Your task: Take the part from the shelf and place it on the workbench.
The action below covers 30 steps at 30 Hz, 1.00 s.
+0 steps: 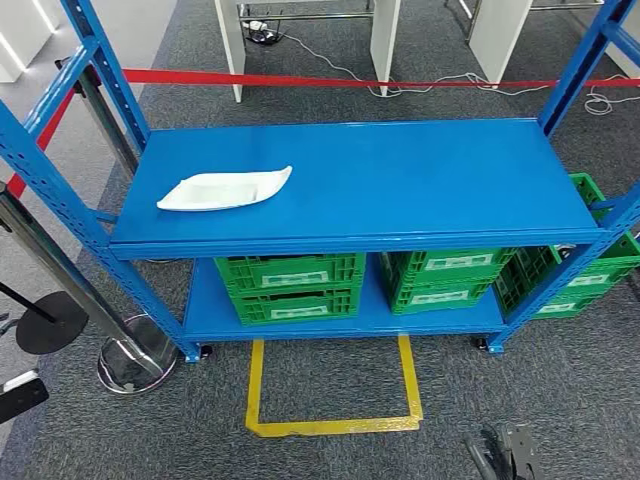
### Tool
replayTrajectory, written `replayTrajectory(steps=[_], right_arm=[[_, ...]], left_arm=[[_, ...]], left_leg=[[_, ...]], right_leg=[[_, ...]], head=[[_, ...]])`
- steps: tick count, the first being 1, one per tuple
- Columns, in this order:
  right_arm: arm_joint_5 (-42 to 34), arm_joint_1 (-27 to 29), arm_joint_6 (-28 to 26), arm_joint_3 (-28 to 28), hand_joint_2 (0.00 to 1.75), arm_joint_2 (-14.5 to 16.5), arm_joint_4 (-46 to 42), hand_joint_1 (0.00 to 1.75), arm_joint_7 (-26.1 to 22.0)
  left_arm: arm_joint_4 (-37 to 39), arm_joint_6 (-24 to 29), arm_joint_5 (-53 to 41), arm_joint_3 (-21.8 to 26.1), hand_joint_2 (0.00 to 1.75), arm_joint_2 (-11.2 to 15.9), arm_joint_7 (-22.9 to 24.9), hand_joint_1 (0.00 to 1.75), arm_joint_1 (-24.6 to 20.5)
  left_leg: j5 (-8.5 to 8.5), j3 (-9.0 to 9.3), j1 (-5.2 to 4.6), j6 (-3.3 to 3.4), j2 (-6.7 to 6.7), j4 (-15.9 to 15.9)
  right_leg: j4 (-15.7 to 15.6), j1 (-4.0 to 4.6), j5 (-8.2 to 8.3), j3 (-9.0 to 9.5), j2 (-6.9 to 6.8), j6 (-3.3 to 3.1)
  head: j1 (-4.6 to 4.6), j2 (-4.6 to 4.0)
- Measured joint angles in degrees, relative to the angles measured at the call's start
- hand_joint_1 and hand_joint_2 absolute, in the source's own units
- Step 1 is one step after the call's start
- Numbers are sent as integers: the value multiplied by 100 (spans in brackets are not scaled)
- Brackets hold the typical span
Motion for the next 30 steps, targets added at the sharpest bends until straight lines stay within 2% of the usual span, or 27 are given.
replayTrajectory(steps=[3, 9, 13, 20, 23, 30], right_arm=[[17, -33, -76, -24, 175, 21, -38, 0, -46], [62, -141, -308, -32, 175, 110, -110, 0, -45], [62, -184, -350, -32, 175, 143, -115, 0, -19], [55, -188, -349, -37, 175, 155, -121, 0, 19], [37, -195, -335, -42, 175, 163, -130, 0, 103], [11, -199, -148, -70, 175, 181, -130, 0, 269]], left_arm=[[-2, 101, 28, -12, 0, -3, -97, 0, -57], [-134, 705, 414, -141, 0, -212, -863, 0, -234], [-195, 856, 438, -274, 0, -390, -922, 0, -329], [-209, 914, 463, -432, 0, -548, -1037, 0, -449], [-190, 905, 367, -634, 0, -654, -1035, 0, -711], [66, 682, 185, -1441, 0, -943, -953, 0, -1524]], left_leg=[[0, 0, 0, 0, 0, 0], [0, 0, 0, 0, 0, 1], [0, 0, 0, 0, 0, 1], [0, 0, 0, 0, -1, 2], [0, 0, 0, 0, -5, 2], [4, 0, -3, 0, -6, 6]], right_leg=[[0, 0, 0, -1, 1, 0], [0, 0, 0, -2, 2, 0], [0, 0, 0, -2, 5, 0], [0, 0, 0, -6, 1, 0], [-1, 0, 1, -4, -6, 0], [-1, -2, 12, -3, 0, 2]], head=[[-1, -1], [-1, -1], [-1, 0], [-2, -1], [0, -1], [0, -1]])
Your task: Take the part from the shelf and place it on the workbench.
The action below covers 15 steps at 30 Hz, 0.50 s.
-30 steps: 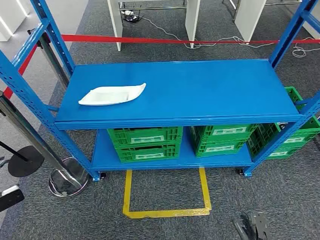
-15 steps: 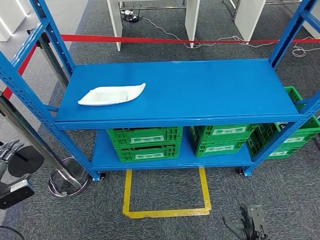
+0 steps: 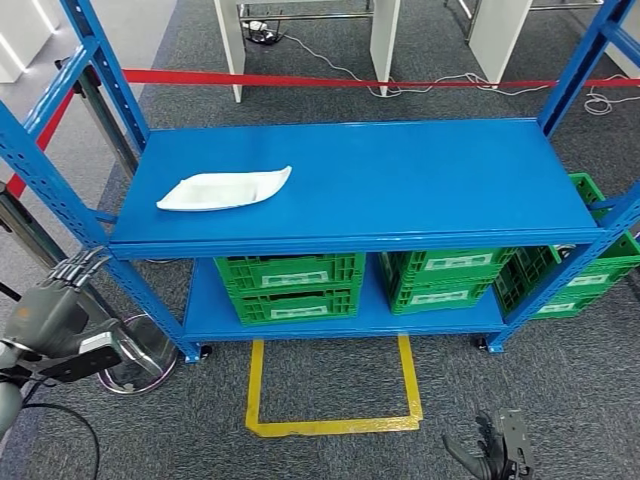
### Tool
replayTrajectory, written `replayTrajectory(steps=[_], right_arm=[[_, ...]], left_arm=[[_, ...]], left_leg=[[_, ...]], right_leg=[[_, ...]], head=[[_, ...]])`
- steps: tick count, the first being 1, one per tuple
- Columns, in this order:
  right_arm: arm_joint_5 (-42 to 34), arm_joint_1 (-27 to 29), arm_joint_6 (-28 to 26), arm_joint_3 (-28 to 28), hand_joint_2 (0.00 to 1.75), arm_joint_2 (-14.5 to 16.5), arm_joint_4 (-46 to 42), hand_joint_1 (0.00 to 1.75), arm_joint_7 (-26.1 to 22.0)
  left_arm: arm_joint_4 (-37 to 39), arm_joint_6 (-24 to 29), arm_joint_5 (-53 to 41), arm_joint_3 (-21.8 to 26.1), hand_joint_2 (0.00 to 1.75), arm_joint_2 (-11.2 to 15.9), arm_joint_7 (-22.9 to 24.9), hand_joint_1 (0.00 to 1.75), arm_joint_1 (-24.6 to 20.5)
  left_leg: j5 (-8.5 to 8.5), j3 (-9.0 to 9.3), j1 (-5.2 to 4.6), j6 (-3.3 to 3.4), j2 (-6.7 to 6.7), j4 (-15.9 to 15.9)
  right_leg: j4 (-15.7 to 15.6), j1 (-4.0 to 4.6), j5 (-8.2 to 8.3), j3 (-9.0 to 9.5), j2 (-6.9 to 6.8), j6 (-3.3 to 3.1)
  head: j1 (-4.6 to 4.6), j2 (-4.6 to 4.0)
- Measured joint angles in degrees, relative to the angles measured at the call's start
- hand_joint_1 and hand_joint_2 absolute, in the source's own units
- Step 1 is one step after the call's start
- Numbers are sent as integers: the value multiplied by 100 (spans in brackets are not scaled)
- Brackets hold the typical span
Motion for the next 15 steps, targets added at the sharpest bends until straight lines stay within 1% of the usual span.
replayTrajectory(steps=[6, 15], right_arm=[[62, -1, -19, -1, 175, 14, 0, 0, 92], [43, -24, 80, -2, 175, 45, 0, 0, 185]], left_arm=[[363, -92, -162, -563, 0, -149, 167, 0, -558], [784, -113, -327, -1213, 0, -384, 332, 0, -1244]], left_leg=[[0, -1, 0, 0, 2, 2], [0, -2, 0, 0, 4, 2]], right_leg=[[0, 0, 2, -3, 4, 1], [0, 0, 2, -4, 7, 1]], head=[[-1, 1], [0, 1]])
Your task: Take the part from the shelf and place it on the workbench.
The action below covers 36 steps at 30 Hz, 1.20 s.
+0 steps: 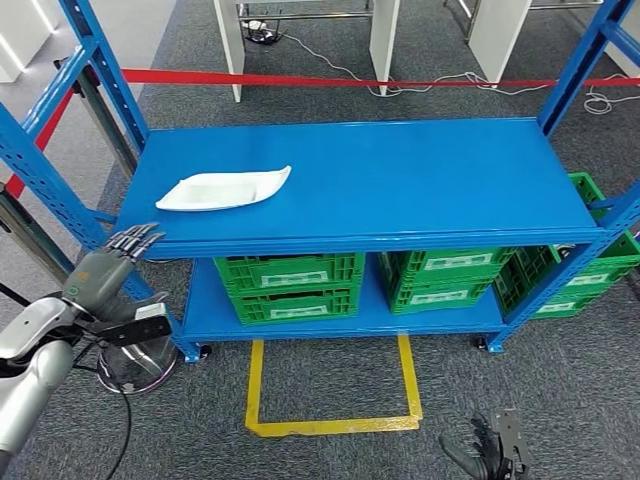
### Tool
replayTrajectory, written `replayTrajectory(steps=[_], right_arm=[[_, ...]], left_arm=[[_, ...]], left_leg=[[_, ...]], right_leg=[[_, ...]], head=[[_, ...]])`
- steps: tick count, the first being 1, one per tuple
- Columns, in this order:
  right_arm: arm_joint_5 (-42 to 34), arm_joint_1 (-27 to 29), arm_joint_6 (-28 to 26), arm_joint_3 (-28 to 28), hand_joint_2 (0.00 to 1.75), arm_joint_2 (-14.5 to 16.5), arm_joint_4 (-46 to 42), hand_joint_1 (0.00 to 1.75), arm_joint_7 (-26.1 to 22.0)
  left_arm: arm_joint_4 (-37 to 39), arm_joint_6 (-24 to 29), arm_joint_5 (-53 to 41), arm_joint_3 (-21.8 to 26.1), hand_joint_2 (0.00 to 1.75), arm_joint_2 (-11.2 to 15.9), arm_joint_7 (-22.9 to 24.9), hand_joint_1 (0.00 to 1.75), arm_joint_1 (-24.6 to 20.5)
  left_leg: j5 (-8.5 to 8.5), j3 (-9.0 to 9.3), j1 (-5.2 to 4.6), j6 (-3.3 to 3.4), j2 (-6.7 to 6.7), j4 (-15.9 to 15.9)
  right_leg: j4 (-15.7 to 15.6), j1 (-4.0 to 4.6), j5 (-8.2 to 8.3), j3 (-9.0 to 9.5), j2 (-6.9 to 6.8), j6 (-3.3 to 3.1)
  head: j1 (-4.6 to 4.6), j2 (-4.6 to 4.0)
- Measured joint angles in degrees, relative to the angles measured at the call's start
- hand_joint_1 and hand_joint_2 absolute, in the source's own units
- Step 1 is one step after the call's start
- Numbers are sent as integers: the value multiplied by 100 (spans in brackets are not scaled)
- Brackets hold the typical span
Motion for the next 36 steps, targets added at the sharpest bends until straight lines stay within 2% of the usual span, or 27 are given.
replayTrajectory(steps=[19, 36], right_arm=[[-20, -4, 58, 1, 175, 14, 0, 0, 18], [-15, -101, -26, 46, 175, 102, 0, 0, 96]], left_arm=[[281, -42, -65, -419, 0, -134, 55, 0, -301], [484, -157, -112, -984, 0, -604, 202, 0, -735]], left_leg=[[0, -2, 0, 0, 3, 1], [0, -2, 0, 0, 2, 2]], right_leg=[[0, 0, 0, -3, 3, 0], [0, 0, 2, -3, 3, -1]], head=[[0, 0], [0, -1]])
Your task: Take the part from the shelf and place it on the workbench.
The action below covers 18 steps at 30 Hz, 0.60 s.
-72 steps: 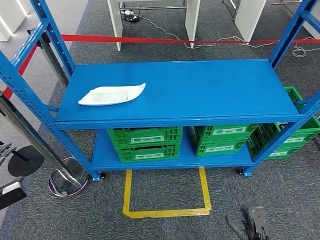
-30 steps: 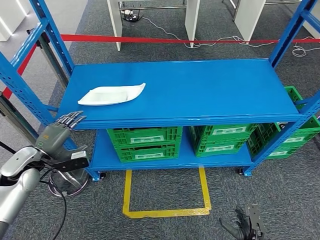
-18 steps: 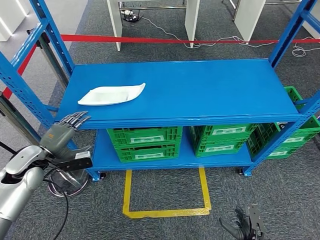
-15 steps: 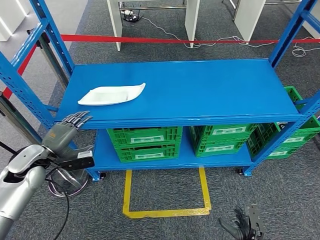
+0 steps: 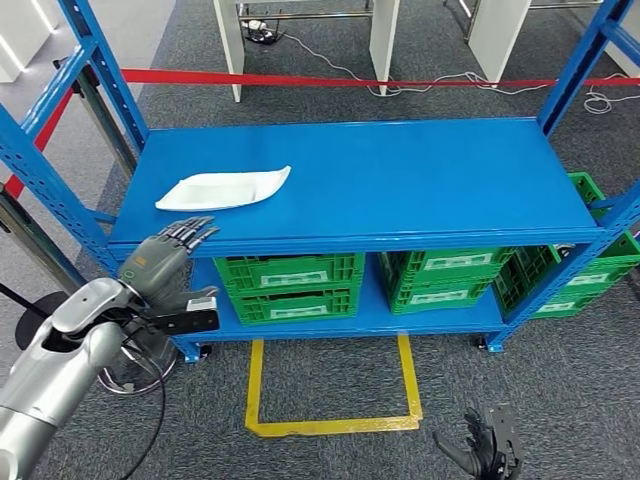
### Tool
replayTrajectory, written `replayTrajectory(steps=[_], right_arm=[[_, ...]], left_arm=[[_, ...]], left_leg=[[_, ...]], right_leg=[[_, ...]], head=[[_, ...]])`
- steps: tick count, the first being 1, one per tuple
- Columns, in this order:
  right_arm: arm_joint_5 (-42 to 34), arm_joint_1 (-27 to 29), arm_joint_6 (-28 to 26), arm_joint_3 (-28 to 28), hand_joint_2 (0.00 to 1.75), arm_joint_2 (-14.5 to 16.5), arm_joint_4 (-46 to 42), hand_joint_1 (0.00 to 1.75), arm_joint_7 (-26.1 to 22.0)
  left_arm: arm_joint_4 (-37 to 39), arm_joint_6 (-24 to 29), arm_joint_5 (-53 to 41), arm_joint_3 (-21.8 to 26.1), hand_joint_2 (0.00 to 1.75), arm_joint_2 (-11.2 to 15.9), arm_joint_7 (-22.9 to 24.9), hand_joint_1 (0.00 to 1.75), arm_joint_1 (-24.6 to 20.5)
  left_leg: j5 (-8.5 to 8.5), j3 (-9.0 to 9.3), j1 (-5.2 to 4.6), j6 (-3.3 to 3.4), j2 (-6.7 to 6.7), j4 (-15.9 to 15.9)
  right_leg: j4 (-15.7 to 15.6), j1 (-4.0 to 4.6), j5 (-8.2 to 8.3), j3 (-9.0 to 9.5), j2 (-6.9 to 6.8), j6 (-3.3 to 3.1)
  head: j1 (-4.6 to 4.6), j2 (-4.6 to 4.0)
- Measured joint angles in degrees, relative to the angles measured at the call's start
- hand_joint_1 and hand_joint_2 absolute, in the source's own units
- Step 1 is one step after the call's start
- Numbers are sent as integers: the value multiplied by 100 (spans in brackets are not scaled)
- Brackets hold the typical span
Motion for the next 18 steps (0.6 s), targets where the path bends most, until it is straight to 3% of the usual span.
replayTrajectory(steps=[18], right_arm=[[-60, -3, 22, 105, 175, 32, 0, 0, 32]], left_arm=[[48, 8, 20, -386, 0, -97, 60, 0, -122]], left_leg=[[0, 0, 0, 0, 0, 0]], right_leg=[[0, 0, 0, 0, 0, 0]], head=[[-1, 1]])
